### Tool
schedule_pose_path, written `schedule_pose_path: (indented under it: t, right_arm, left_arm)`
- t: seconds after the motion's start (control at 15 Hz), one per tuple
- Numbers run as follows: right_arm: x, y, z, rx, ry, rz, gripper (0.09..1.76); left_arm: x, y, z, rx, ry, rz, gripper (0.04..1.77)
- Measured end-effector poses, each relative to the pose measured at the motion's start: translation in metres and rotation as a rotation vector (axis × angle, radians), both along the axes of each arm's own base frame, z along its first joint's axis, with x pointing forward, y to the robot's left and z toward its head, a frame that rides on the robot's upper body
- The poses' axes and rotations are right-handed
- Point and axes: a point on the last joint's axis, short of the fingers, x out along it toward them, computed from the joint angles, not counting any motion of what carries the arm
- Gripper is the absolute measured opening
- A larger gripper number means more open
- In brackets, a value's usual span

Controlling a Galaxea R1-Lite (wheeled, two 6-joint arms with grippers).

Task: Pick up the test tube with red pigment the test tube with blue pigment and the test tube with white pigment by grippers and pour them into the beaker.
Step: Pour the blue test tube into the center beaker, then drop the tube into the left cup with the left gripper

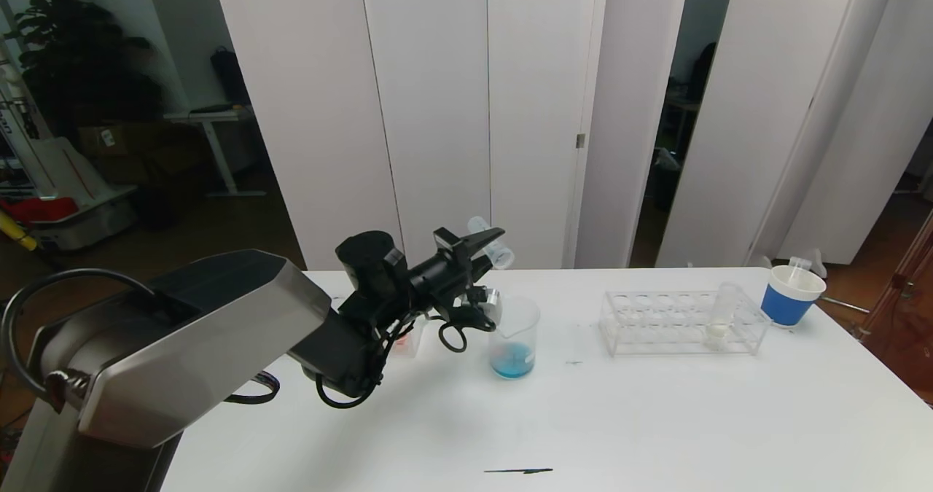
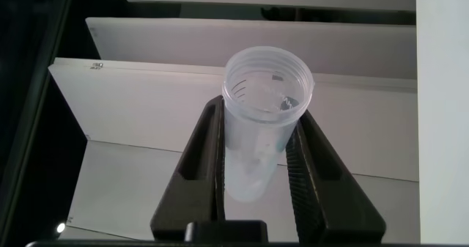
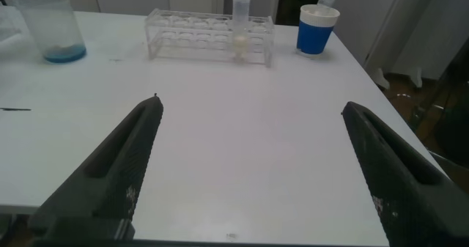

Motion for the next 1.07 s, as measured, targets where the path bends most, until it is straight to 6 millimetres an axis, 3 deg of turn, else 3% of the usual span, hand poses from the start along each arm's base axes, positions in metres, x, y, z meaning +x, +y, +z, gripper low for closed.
schedule_pose_path:
  t: [0.27, 0.53, 0.8, 1.07]
  right_arm:
    - [0.000, 0.000, 0.000, 0.000, 0.000, 0.000, 1.75]
    - [0.000, 0.000, 0.000, 0.000, 0.000, 0.000, 1.75]
    - [0.000, 0.000, 0.000, 0.000, 0.000, 0.000, 1.75]
    - [0.000, 0.000, 0.000, 0.000, 0.000, 0.000, 1.75]
  left_arm:
    - [-0.002, 0.002, 0.005, -0.015, 0.017, 0.012, 0.57]
    - [-0.007, 0.003, 0.023, -0.149, 0.140, -0.023, 0.57]
    - [-0.014, 0.013, 0.044, -0.247, 0.455, -0.007, 0.57]
    - [-0.024, 0.024, 0.073, -0.422, 0.717, 0.279, 0.57]
